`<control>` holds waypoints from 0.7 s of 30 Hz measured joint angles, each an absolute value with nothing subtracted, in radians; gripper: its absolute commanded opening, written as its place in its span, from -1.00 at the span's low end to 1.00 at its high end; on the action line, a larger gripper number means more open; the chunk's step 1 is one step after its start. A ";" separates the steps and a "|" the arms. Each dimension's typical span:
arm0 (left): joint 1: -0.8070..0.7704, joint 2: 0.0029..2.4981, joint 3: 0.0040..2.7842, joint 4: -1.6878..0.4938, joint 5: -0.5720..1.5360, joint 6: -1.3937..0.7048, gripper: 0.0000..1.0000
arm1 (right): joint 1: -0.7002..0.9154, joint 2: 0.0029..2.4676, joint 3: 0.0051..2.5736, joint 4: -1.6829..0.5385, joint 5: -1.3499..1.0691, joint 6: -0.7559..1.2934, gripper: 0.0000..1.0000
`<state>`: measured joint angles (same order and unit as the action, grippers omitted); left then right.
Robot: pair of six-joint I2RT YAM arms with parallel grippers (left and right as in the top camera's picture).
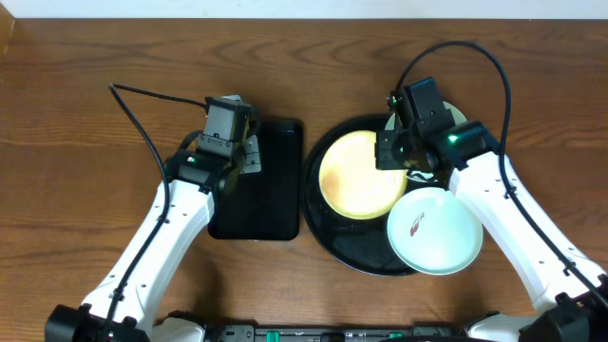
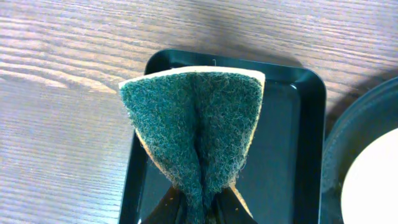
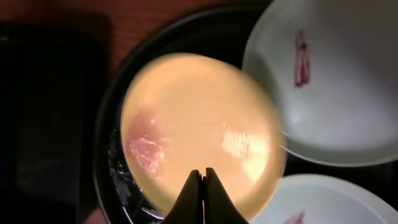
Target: Clean dirty plates on tray and stack at the side
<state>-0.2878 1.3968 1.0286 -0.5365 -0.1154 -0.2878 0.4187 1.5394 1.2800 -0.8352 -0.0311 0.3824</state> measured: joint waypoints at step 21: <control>-0.270 1.397 1.029 -0.558 -0.111 -0.288 -0.73 | 0.328 1.564 1.280 -0.912 -0.020 0.247 0.35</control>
